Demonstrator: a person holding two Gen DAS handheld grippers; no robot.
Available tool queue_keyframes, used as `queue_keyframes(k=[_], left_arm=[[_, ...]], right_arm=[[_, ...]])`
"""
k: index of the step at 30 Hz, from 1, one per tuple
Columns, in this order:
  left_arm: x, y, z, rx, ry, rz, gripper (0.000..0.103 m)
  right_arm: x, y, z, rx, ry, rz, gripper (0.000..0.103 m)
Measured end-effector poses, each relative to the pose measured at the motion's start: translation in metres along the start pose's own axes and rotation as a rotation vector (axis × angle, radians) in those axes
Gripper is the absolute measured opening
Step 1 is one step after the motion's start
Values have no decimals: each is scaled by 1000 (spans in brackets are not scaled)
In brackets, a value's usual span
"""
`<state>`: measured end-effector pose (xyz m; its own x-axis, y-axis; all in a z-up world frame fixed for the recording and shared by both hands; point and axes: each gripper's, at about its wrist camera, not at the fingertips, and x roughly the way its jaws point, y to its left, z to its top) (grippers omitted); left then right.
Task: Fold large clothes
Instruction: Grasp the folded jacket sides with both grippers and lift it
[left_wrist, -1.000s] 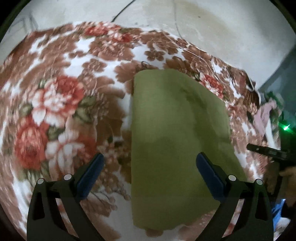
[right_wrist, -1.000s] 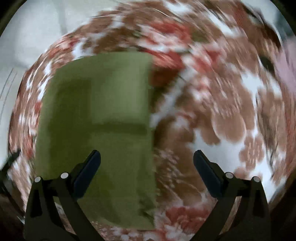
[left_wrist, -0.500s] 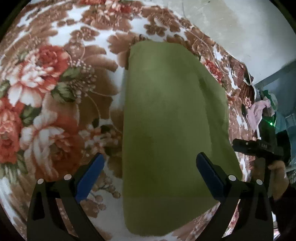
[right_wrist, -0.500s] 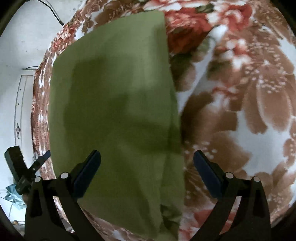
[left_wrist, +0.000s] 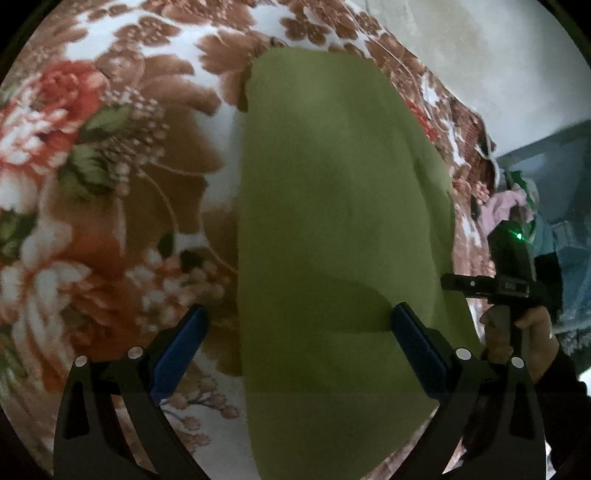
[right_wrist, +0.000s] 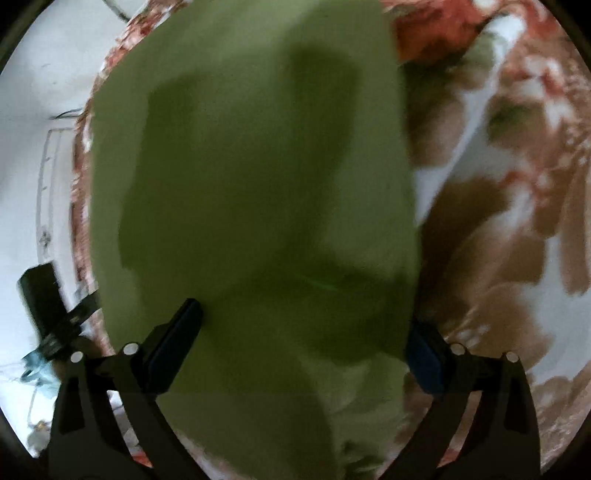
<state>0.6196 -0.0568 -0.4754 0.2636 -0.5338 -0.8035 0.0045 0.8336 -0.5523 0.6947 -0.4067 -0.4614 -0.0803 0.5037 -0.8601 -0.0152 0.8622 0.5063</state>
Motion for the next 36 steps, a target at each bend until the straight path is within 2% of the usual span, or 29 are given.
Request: queue_keyframes(k=[2, 3, 5, 6, 10, 12, 15, 17, 19, 21, 22, 23, 24, 25, 26, 27, 28, 29, 30, 31, 32, 33, 34, 36], left_arm=[[3, -3, -1, -9, 7, -100, 95], [4, -5, -1, 0, 6, -110, 96], [14, -4, 2, 21, 21, -56, 99], [20, -1, 3, 14, 34, -53, 99], [39, 15, 5, -65, 56, -129, 98], [39, 13, 5, -76, 60, -178, 83], [24, -6, 3, -9, 55, -199, 73], [22, -5, 2, -18, 54, -228, 74], [36, 10, 2, -62, 69, -209, 81], [52, 27, 0, -139, 89, -250, 82], [53, 26, 0, -155, 81, -266, 75], [51, 23, 1, -159, 80, -281, 65], [43, 17, 0, -151, 73, -302, 58], [33, 10, -1, -129, 62, -355, 48], [28, 8, -2, -122, 56, -389, 45], [23, 10, -4, -132, 52, -436, 45], [27, 12, -7, -152, 58, -429, 47], [34, 14, -8, -163, 66, -404, 57], [49, 20, -10, -172, 84, -338, 65], [61, 27, -12, -186, 98, -317, 66], [64, 29, -12, -202, 87, -329, 66], [63, 26, -11, -203, 87, -320, 61], [60, 19, -10, -194, 95, -317, 48], [45, 9, -10, -200, 103, -385, 32]], right_arm=[[-3, 16, -5, -73, 4, -19, 97], [-3, 21, -6, -95, 12, -23, 97], [4, 22, -3, -102, 33, -19, 99], [11, 16, -1, -90, 47, -15, 99], [26, -9, 12, 18, 52, 69, 99], [21, -4, 9, 13, 47, 138, 99], [9, 6, 2, -45, 41, 180, 95], [13, 3, 1, -45, 50, 193, 95], [24, -6, 6, -19, 63, 194, 94], [33, -13, 9, 23, 55, 226, 94], [32, -14, 9, 41, 49, 248, 88], [28, -14, 8, 54, 45, 259, 73], [21, -14, 5, 62, 37, 266, 65], [11, -14, 1, 47, 46, 261, 51], [5, -14, 0, 32, 52, 271, 44], [0, -18, -2, 27, 60, 300, 44], [1, -23, -4, 40, 66, 328, 43], [8, -28, -3, 64, 73, 341, 43], [16, -29, -3, 61, 80, 324, 43], [22, -27, -3, 51, 82, 307, 46], [31, -25, -2, 44, 80, 283, 53], [37, -21, -1, 49, 80, 275, 54], [38, -20, -1, 54, 74, 262, 53], [28, -8, -2, 19, 61, 229, 46]])
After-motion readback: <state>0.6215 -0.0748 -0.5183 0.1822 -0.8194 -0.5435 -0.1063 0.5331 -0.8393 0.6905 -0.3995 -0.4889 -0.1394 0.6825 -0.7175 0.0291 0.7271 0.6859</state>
